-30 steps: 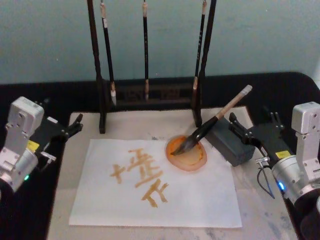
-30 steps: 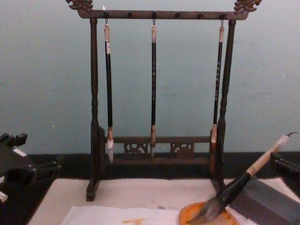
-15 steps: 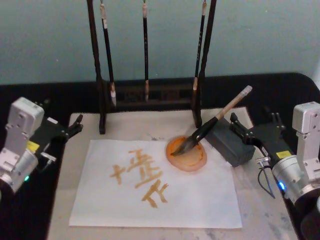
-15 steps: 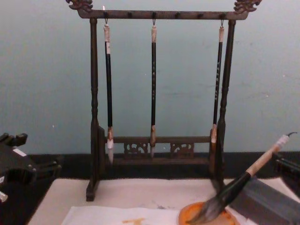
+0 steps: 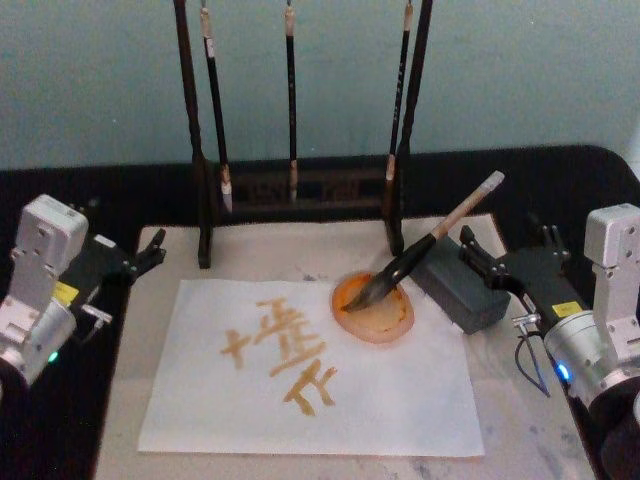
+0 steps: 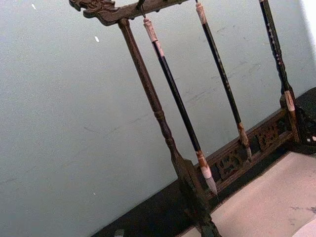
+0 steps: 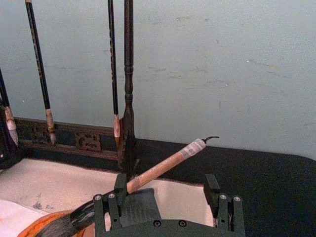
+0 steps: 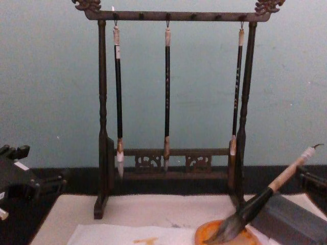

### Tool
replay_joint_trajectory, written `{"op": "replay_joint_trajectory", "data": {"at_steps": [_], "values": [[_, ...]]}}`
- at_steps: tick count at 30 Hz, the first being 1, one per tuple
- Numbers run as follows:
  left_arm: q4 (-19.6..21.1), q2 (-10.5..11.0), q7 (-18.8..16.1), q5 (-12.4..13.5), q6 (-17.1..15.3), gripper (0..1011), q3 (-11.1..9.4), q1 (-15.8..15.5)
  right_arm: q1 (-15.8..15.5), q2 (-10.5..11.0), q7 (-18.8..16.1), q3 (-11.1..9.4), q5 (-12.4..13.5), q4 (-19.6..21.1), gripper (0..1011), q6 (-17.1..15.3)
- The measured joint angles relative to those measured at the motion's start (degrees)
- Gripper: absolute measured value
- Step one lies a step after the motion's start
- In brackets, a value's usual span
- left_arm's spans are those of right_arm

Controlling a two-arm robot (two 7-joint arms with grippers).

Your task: Pick up the brush from the inkstone, write on the paper, then place the brush back to its original position.

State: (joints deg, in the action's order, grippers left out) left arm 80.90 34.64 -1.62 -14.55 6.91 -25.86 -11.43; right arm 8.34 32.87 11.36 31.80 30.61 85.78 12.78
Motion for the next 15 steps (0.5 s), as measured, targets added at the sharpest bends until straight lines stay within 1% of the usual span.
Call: {"op": "replay_joint_trajectory", "data": {"at_steps": [15], "values": [[0.0,0.0,0.0,0.0,0.0,1009,0.0,0.0,0.02,0.02,-0.01,0.04,0.03,0.0,1000,0.07]]}}
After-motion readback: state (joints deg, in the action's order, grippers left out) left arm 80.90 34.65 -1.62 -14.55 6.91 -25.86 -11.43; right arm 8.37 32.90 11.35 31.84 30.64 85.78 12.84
